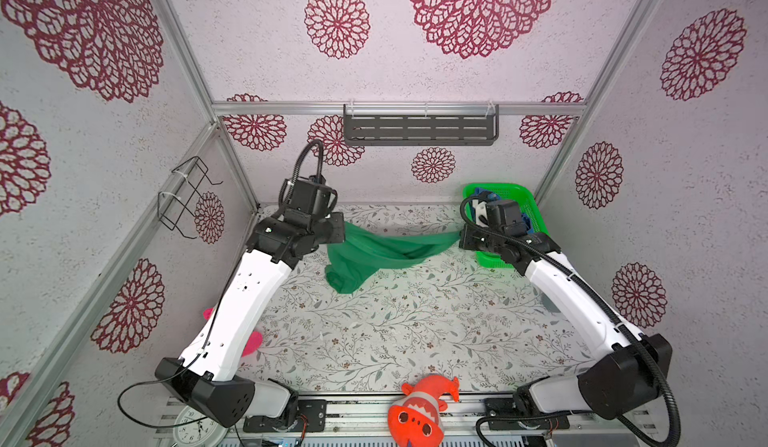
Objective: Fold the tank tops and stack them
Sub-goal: 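Lift the tank top high with both grippers holding its hem corners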
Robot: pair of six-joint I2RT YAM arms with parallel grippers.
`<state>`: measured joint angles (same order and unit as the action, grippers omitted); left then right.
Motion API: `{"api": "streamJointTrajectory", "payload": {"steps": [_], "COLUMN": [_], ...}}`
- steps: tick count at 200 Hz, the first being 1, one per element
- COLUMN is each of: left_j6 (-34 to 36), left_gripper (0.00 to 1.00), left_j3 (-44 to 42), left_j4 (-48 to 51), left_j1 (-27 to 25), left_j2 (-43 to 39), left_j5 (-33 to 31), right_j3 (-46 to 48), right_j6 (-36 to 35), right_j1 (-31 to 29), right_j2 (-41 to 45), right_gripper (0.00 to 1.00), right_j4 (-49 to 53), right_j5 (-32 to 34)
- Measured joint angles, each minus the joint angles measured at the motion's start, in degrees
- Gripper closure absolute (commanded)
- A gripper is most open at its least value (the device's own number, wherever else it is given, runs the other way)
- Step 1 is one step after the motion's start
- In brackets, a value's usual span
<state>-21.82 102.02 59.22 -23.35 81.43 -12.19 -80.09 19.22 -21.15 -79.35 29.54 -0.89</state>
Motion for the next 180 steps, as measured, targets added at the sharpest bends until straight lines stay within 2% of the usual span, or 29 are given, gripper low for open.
{"api": "streamJointTrajectory", "payload": {"steps": [43,85,109,130,180], "left_j6": [9.7,15.1,16.8,17.6,17.8], "left_gripper": [1.00,1.00,1.00,1.00,1.00], "left_j3": [17.3,29.8,31.1,30.3,30.3], "left_j4": [5.7,9.9,10.6,10.6,10.4], "left_j1": [-0.2,-0.2,0.2,3.0,10.4], "left_j2": [0.7,1.5,0.6,1.0,10.6], "left_j5": [-3.4,-3.5,-2.1,1.5,7.7], "right_j3": [-8.5,-15.5,-17.5,-18.6,-21.9], "right_j6": [-4.6,-6.4,-6.7,-7.3,-9.5], "right_j1": [0.0,0.0,0.0,0.0,2.1], "right_j2": [6.2,11.4,12.3,10.6,-1.9], "right_gripper": [1.00,1.00,1.00,1.00,1.00], "right_j4": [-0.2,-0.5,-0.3,0.3,1.5], "right_j5": [0.2,-2.5,-4.0,-3.7,-2.7]}}
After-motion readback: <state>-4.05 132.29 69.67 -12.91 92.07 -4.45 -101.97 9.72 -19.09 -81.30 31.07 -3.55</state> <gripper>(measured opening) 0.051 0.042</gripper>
